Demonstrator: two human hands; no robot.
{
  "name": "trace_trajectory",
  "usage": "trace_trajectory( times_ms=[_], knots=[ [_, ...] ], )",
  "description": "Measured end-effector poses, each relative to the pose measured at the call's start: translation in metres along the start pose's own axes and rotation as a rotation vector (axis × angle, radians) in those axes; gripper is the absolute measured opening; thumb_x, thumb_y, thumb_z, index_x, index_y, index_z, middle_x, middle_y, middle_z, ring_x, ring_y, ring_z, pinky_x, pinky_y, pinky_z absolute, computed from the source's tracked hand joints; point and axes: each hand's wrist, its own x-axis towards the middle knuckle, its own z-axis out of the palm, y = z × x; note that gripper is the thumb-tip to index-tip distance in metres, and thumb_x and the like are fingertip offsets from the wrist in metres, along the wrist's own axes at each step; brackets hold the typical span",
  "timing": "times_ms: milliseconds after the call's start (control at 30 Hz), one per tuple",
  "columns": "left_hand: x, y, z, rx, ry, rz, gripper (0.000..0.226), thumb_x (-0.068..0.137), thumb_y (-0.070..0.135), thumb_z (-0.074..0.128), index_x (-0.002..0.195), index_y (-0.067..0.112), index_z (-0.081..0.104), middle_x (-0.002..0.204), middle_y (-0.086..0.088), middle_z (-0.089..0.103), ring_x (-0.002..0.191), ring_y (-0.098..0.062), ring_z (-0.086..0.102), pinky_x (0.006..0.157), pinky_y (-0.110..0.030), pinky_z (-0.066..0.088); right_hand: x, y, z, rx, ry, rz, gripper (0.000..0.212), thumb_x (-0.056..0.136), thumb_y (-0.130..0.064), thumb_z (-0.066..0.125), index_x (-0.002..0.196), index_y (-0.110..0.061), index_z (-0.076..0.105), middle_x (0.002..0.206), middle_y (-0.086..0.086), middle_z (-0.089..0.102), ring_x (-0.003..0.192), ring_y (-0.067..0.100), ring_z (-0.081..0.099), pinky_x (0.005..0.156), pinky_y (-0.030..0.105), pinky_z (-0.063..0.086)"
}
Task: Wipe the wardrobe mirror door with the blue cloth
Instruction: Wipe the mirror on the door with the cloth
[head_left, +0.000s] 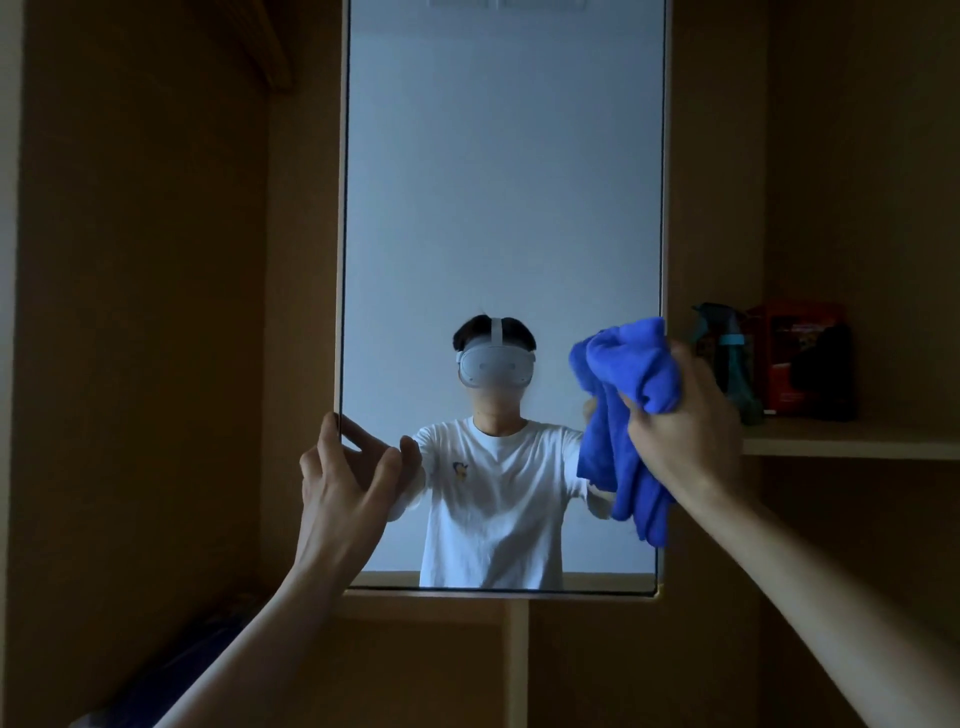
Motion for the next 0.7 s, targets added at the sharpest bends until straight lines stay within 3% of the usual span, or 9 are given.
trace_trajectory(
  times_ms=[133,300,433,700],
  knots=[
    [0.012,0.01,-0.001,-0.019,0.014,-0.005,0.091,0.092,0.062,0.058,0.161,0.028,0.01,0.155,-0.014,0.026,0.14,-0.039,0.038,0.108,-0.063,0.043,0.001,-0.003,0.0,-0.01,0.043,0.019,0.03,0.087,-0.018,0.066,0.114,-0.019,0.052,0.103,0.001,0.058,0.088,0.027,0.062,0.069,0.031,0.04],
    [0.016,0.028,0.006,-0.028,0.038,-0.016,0.107,0.076,0.071,0.048,0.161,0.018,0.009,0.156,-0.017,0.026,0.144,-0.039,0.029,0.112,-0.063,0.037,-0.003,-0.009,0.005,-0.103,0.084,-0.02,0.043,0.085,-0.016,0.067,0.125,-0.009,0.053,0.113,0.011,0.058,0.096,0.03,0.061,0.071,0.032,0.042],
    [0.013,0.024,0.007,-0.022,0.048,-0.006,0.106,0.076,0.069,0.048,0.161,0.019,0.011,0.157,-0.016,0.027,0.145,-0.037,0.028,0.113,-0.059,0.036,-0.008,-0.013,0.011,-0.129,0.125,0.009,0.046,0.085,-0.017,0.064,0.129,-0.011,0.051,0.112,0.011,0.056,0.098,0.032,0.06,0.072,0.041,0.052],
    [0.023,0.016,0.001,-0.146,-0.004,-0.017,0.094,0.078,0.067,0.051,0.153,0.021,0.02,0.152,-0.01,0.032,0.136,-0.035,0.042,0.109,-0.059,0.044,-0.018,-0.033,0.033,-0.148,0.186,0.024,0.053,0.085,-0.025,0.068,0.133,-0.016,0.05,0.108,0.008,0.055,0.094,0.031,0.061,0.065,0.036,0.049]
  ],
)
